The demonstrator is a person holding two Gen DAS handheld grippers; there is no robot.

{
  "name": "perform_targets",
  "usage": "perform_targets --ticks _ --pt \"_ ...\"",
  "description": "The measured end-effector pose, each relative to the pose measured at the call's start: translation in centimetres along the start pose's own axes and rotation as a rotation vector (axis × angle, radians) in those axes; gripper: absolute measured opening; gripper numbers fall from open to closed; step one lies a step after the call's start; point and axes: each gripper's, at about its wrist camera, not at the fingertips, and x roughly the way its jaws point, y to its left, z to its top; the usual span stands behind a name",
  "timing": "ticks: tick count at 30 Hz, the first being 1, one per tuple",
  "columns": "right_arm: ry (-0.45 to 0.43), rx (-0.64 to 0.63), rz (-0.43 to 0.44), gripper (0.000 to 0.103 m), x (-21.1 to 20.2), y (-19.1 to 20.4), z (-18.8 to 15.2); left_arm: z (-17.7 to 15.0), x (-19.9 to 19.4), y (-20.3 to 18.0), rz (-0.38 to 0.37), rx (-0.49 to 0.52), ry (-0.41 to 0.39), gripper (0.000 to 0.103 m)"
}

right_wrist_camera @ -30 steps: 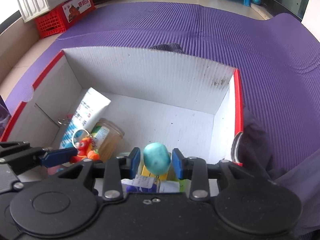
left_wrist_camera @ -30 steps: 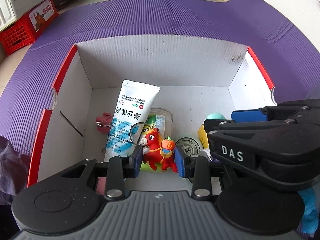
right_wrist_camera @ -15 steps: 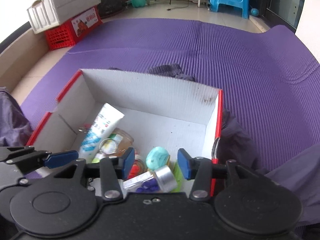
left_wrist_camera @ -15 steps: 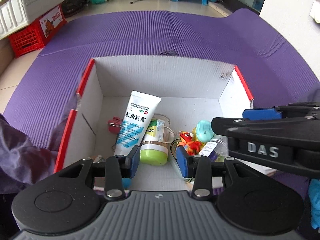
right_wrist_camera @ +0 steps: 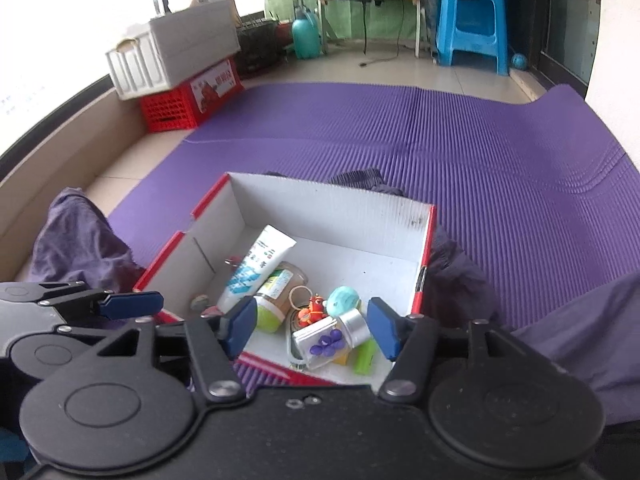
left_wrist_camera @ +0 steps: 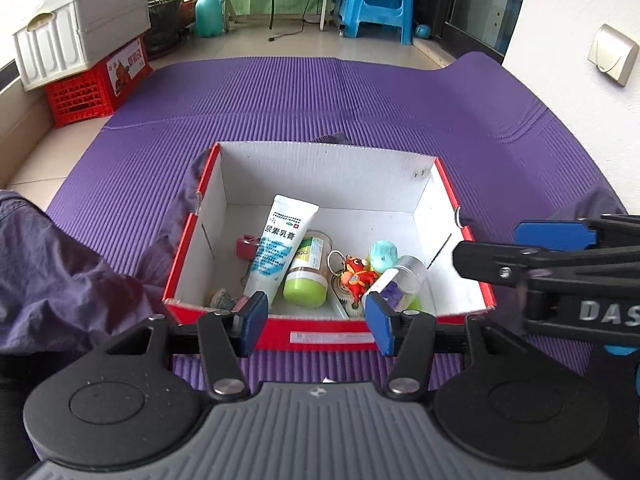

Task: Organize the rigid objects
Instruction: 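Lift both tools out of the box and move toward the sunglasses and marker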

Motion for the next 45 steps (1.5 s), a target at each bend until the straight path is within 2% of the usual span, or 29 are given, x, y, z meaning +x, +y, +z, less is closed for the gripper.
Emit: perform_targets --ticks 3,7,8,9,11,14,19,21,23,30,35,45 --pt "-0.024 0.005 0.021 0.066 -1.6 0.0 -0.6 -0.5 -1.2 0.1 0.01 -0.009 -0.007 0.053" --pt "-0.052 0.012 0.045 0.075 -3.3 0.1 -1.6 -1.2 -2.6 0.1 0.017 -0.018 -0.023 0.053" --pt "-0.056 0.013 0.048 0.076 -3.6 0.1 -1.8 -1.4 -2.9 0.1 0.018 -0.019 -0.025 0.055" --pt "-0.061 0.011 0.05 0.078 -3.9 0.2 -2.1 -1.6 -3.2 0.1 0.019 -0.021 -0.025 0.062" --pt "-0.071 0.002 0.055 0.081 -4.4 0.4 -2.6 -2.0 -3.8 0.2 0.021 -0.031 -0.033 0.071" --pt "-0.076 0.003 0.076 0.086 -5.0 0.3 -3.6 -2.5 -4.7 0.1 0.029 -0.029 -0.05 0.071" --pt "-0.1 -0.006 0.103 0.103 -6.0 0.0 -5.2 -3.6 -5.4 0.1 0.035 -0.033 -0.052 0.072" --pt "-0.096 -0.017 0.112 0.103 -6.2 -0.2 -5.8 -4.2 -5.5 0.2 0.04 -0.033 -0.047 0.084" --pt "-0.088 -0.024 0.117 0.103 -6.3 -0.4 -6.3 -4.7 -5.4 0.3 0.04 -0.042 -0.037 0.085" --pt "-0.051 -0.006 0.091 0.103 -5.4 -1.7 -7.5 -7.0 -3.3 0.5 0.047 -0.076 0.052 0.085" --pt "-0.01 -0.018 0.066 0.103 -4.0 -2.1 -8.4 -9.1 -0.9 0.6 0.048 -0.141 0.126 0.089" --pt "0.106 -0.07 0.059 0.101 -0.1 -2.6 -10.4 -12.3 4.8 1.7 0.067 -0.288 0.286 0.089"
